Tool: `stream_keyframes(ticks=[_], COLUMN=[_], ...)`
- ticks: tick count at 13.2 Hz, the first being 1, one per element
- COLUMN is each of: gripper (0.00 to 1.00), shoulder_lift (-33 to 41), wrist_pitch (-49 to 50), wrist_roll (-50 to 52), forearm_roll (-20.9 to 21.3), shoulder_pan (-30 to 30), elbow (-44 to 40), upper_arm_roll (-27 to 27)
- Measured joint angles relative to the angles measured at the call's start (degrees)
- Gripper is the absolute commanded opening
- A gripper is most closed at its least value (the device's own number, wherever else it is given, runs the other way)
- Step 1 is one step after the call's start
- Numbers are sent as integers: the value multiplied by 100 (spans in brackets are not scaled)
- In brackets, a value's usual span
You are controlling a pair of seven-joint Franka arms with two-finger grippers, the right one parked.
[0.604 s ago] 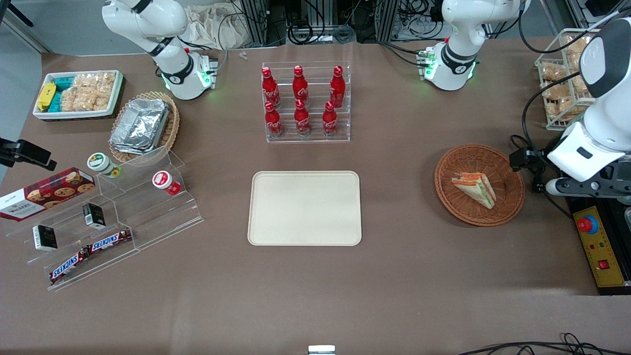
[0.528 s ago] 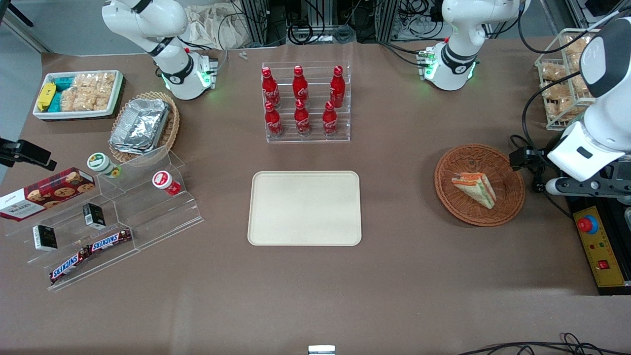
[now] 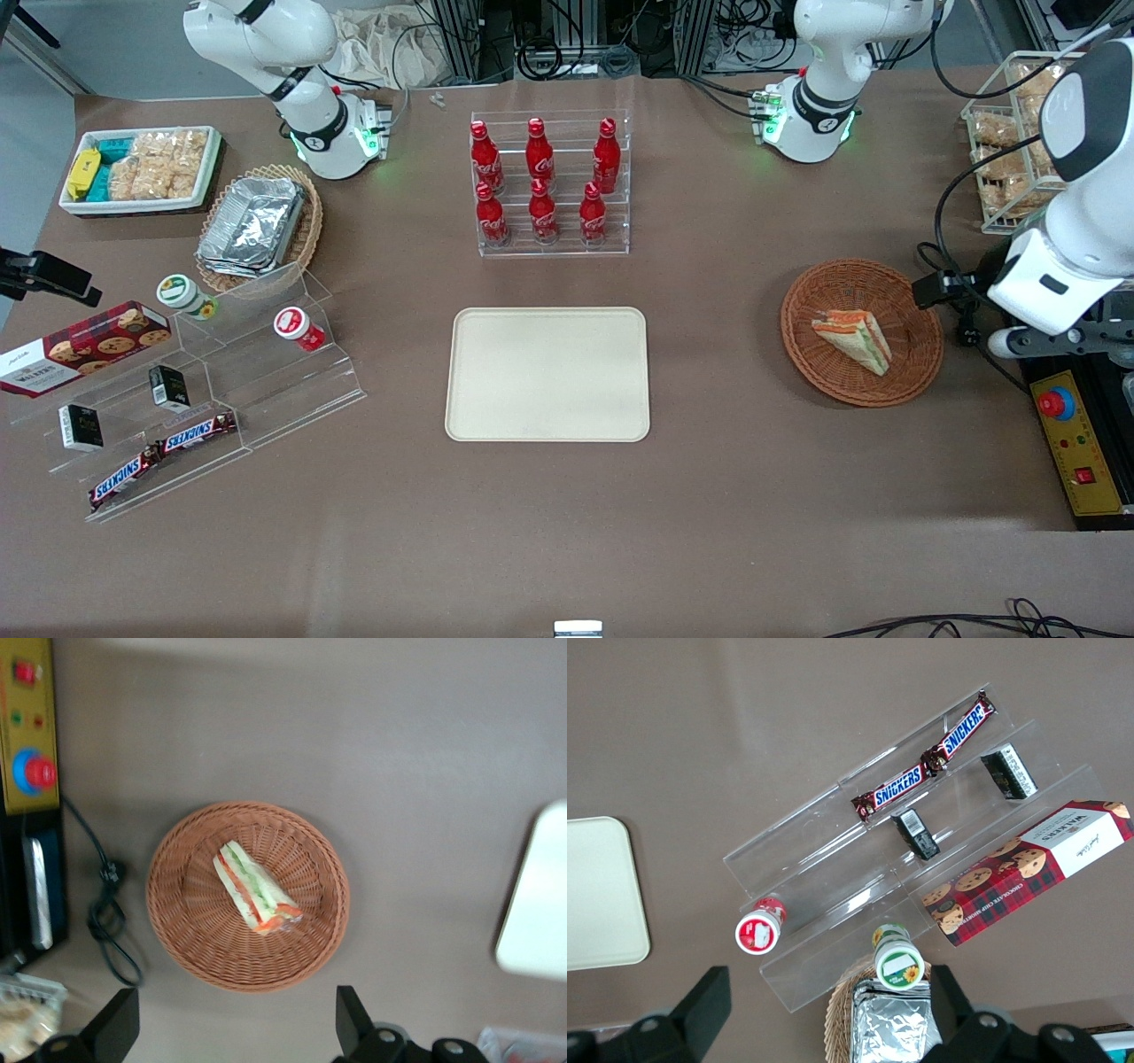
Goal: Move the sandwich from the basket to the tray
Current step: 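Lower the left gripper onto the wrapped sandwich in the wicker basket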
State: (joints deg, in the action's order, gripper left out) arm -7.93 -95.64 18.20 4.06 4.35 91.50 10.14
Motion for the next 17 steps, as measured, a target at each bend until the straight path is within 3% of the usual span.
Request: stream_keyframes(ticks=[4,8,12,17], gripper=[100,100,100,100], shoulder_lift=[-59,-56,-55,-124], wrist_pitch=[-1423,-2824,-3322,-3403], wrist_roll=[2705,4463,5437,5811], forearm_roll=[32,34,34,34], shoulder_pan=[58,259,284,291], elbow=[1156,2451,3127,3444], upper_arm_roll=[-19,-63,-110,-212])
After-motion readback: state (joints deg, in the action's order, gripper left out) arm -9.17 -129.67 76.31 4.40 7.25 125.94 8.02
